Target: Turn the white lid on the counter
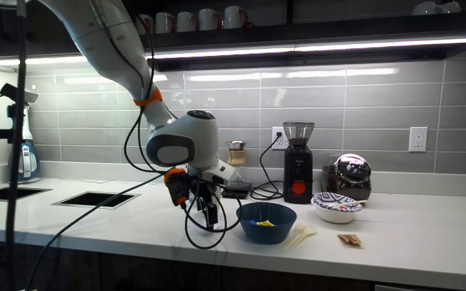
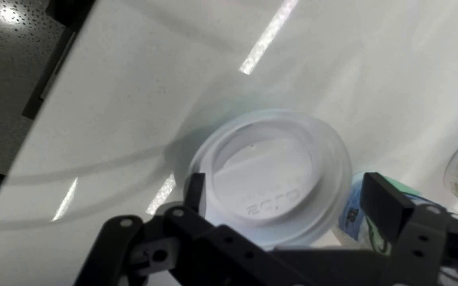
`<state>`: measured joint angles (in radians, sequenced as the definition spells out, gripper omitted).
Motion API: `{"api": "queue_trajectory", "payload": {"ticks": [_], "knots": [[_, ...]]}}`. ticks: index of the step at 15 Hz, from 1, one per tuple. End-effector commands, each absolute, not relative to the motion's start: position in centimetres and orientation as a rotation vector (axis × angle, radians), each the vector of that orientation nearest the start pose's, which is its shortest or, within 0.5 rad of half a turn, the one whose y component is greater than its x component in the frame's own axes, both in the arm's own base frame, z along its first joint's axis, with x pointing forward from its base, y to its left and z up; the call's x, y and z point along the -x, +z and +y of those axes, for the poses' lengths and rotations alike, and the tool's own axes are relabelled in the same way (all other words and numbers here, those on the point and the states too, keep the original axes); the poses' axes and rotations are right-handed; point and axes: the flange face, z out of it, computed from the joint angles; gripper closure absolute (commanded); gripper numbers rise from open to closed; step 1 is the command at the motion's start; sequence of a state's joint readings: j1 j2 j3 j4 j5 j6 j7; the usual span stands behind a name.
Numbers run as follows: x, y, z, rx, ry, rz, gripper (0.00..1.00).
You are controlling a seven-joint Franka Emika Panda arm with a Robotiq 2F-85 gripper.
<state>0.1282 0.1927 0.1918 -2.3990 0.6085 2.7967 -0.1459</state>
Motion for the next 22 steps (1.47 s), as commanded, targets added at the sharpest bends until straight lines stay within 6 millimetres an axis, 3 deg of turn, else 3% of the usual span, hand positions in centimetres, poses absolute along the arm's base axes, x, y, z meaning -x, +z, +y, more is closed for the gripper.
{"api": "queue_trajectory", "payload": {"ticks": [1,14,15,16,18,20,22], "knots": [[-48.9,25.3,13.1,2.842,-0.212,0.154,0.0],[-48.8,25.0,11.1,2.833,-0.206,0.227,0.0],[-48.9,24.9,11.0,2.833,-0.204,0.231,0.05],[-48.9,24.9,10.9,2.831,-0.206,0.235,0.26],[-49.0,25.0,10.8,2.828,-0.21,0.243,0.31],[-49.0,25.2,10.6,2.826,-0.215,0.249,0.46],[-49.1,25.6,10.6,2.82,-0.229,0.252,0.52]]}}
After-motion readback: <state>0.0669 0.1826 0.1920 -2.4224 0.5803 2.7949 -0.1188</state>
